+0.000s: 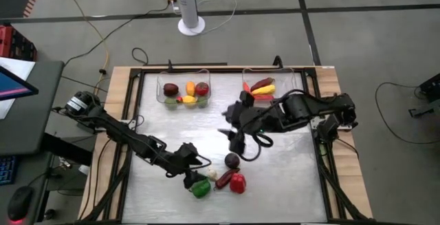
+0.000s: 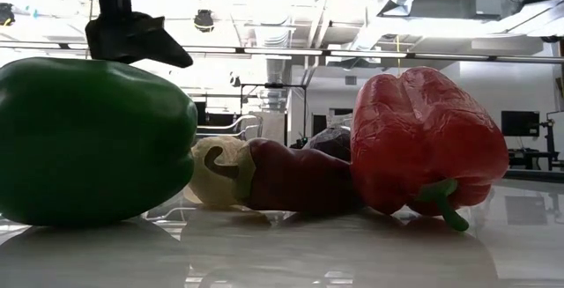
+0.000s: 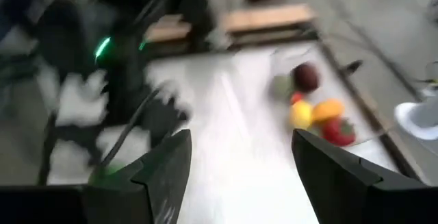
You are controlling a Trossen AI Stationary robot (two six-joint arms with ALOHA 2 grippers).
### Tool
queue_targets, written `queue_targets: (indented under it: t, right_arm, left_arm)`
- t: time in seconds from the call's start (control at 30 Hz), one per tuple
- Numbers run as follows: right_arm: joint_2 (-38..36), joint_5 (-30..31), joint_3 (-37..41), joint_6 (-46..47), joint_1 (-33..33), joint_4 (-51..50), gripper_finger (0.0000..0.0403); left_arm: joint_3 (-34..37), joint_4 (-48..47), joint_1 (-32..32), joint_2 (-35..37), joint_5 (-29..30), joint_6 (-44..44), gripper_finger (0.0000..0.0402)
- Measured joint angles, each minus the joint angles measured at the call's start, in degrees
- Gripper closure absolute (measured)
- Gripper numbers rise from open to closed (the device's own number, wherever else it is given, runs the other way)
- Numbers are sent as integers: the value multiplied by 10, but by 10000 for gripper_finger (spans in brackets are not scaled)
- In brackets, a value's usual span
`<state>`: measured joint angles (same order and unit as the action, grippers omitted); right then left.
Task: Sort produce into baskets
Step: Put the green bell pepper into the right transparent bin
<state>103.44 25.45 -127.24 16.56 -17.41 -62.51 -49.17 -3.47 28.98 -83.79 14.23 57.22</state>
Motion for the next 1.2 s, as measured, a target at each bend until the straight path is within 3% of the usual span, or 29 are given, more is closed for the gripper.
queue_targets:
  t: [0.17, 0.3, 0.37, 0.43, 0.5, 0.67, 0.77, 1.2]
  right_arm:
    - [-20, -140, 0, -15, -2, -47, 121]
    - [-33, -179, 0, 30, -5, -71, 121]
    - [-32, -166, 0, 48, -15, -73, 121]
    - [-29, -115, 0, 73, -31, -72, 121]
    - [-28, -61, 0, 115, -49, -69, 121]
    - [-29, -2, 0, 176, -93, -78, 121]
    - [-29, 12, 0, 211, -109, -82, 121]
    - [-29, 35, 0, 291, -149, -89, 121]
  left_arm:
    - [1, 63, 2, 0, -1, 96, 47]
    - [1, 138, 13, 0, 16, 159, 47]
    - [1, 157, 22, 0, 17, 170, 47]
    - [0, 143, 38, 0, 26, 163, 47]
    - [-6, 92, 58, 0, 46, 161, 47]
    - [-55, -73, 99, -5, 128, 140, 47]
    - [-81, -118, 117, -29, 166, 116, 47]
    - [-160, -162, 121, -198, 172, 73, 47]
